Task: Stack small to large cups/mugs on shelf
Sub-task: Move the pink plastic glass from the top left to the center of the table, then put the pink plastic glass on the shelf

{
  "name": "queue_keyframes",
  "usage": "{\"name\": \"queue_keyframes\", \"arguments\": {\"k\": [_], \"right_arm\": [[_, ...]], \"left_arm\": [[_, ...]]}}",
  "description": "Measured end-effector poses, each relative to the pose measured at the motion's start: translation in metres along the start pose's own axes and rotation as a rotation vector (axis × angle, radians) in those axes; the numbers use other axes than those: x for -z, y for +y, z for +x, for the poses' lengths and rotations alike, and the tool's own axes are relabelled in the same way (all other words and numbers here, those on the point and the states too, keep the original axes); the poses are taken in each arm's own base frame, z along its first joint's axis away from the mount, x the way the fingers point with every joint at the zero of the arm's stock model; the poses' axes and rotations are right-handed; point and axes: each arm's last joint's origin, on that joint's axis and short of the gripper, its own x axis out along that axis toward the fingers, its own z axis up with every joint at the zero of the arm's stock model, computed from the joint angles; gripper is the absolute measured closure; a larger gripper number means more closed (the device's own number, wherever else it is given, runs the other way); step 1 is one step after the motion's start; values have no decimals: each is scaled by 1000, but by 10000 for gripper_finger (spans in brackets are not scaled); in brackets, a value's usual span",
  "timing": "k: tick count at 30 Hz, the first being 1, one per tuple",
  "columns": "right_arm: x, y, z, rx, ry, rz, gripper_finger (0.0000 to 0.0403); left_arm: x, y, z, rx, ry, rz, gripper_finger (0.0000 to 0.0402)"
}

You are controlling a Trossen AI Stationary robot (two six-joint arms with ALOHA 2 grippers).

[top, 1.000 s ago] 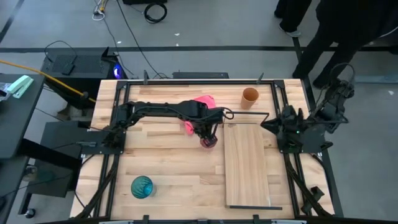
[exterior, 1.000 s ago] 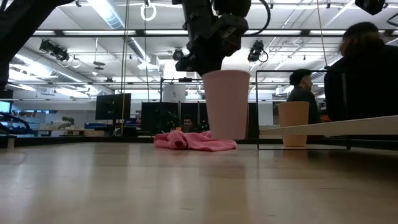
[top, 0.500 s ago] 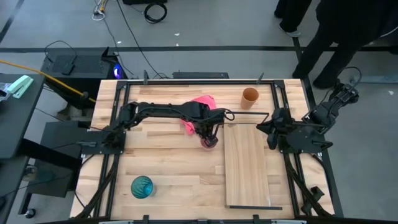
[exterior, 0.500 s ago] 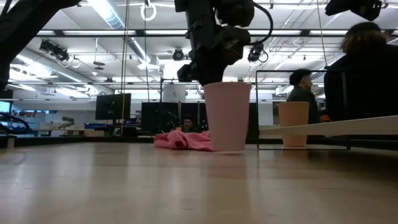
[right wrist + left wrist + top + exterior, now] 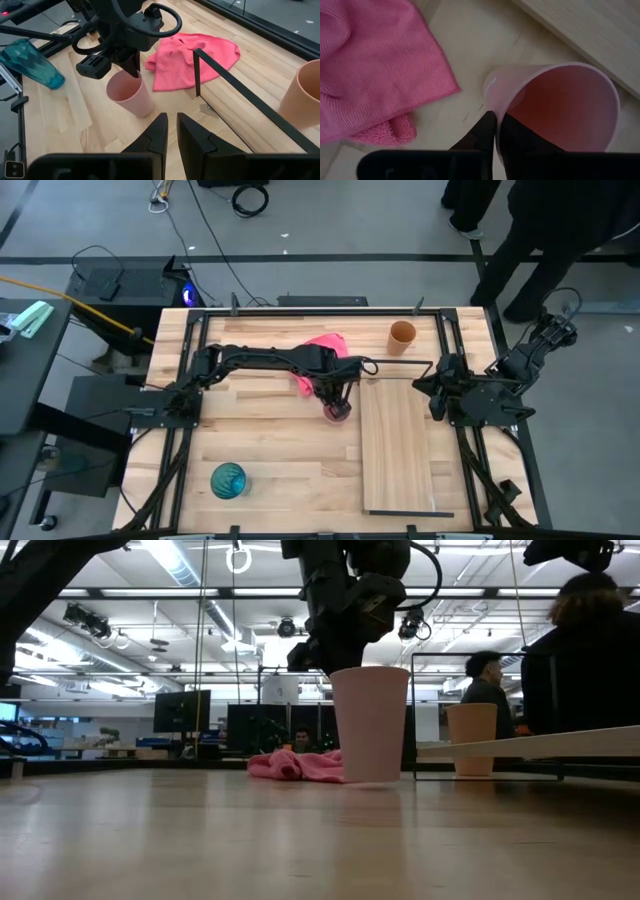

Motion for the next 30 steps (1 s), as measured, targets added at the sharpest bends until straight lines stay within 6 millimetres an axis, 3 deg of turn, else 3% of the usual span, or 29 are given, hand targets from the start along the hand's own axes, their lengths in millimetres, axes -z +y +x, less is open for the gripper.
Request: {"name": "queue_keyframes", "arguments": {"k": [6,30], "right_arm": [[0,0,0,-5,10,0,354],[0,1,0,-9,7,31,354]], "left_arm": [[0,0,0,3,-5,0,368],[1,1,-6,7,-2,-8,274]]}}
